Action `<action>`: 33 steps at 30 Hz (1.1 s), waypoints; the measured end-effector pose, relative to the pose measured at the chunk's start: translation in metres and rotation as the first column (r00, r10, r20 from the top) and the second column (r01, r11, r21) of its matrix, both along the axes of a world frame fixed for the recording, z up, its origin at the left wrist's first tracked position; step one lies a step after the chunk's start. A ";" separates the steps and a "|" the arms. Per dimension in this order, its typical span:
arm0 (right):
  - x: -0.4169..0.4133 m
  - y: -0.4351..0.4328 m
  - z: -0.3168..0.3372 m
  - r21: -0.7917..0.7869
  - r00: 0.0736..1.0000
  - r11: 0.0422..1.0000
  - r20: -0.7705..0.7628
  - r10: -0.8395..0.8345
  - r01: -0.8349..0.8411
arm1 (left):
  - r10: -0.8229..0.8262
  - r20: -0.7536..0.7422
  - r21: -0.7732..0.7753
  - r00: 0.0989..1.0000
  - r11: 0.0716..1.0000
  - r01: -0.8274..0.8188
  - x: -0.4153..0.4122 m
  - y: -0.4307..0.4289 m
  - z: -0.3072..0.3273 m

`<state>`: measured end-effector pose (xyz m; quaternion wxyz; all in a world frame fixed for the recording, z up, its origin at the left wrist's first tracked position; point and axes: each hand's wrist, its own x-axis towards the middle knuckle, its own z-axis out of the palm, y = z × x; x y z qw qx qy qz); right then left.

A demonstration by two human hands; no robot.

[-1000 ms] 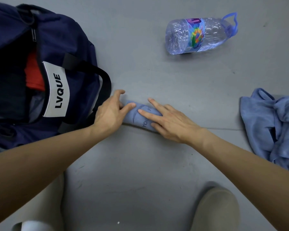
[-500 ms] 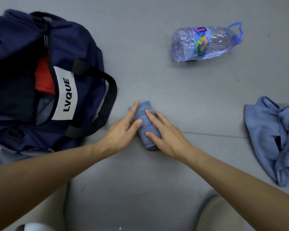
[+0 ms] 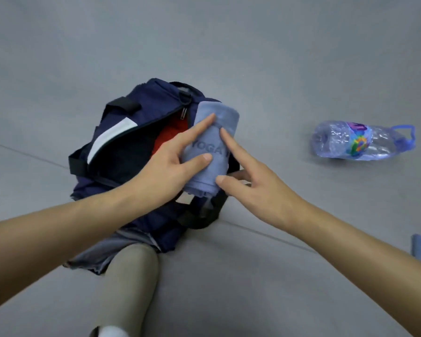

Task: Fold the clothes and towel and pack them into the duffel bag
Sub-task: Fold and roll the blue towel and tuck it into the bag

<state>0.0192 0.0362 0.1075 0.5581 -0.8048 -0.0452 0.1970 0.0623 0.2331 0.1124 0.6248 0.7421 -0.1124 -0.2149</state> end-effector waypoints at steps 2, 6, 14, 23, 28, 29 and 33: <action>0.011 0.021 0.001 -0.048 0.999 0.998 0.005 0.036 -0.035 | 0.089 0.041 0.056 0.995 0.994 -0.091 0.012 0.036 -0.005; 0.018 0.056 -0.025 -0.222 0.998 0.975 0.050 0.022 -0.011 | 0.197 0.069 0.185 0.978 0.961 -0.207 0.032 0.093 -0.044; 0.011 0.096 -0.056 -0.630 0.988 0.763 -0.053 0.142 -0.144 | -0.063 -0.009 0.430 0.998 0.901 0.061 0.018 0.106 -0.118; 0.002 0.087 -0.048 -0.719 0.956 0.658 -0.031 0.290 -0.223 | -0.183 -0.184 0.406 0.966 0.881 0.244 0.022 0.107 -0.122; -0.012 0.102 -0.069 -0.734 0.916 0.598 -0.083 0.392 -0.322 | -0.220 -0.219 0.400 0.951 0.869 0.293 0.018 0.103 -0.127; -0.013 0.106 -0.074 -0.751 0.913 0.574 -0.091 0.397 -0.325 | -0.224 -0.218 0.414 0.950 0.860 0.298 0.017 0.104 -0.130; -0.017 0.121 -0.086 -0.800 0.903 0.468 -0.201 0.379 -0.374 | -0.195 -0.142 0.543 0.970 0.804 0.242 0.013 0.107 -0.137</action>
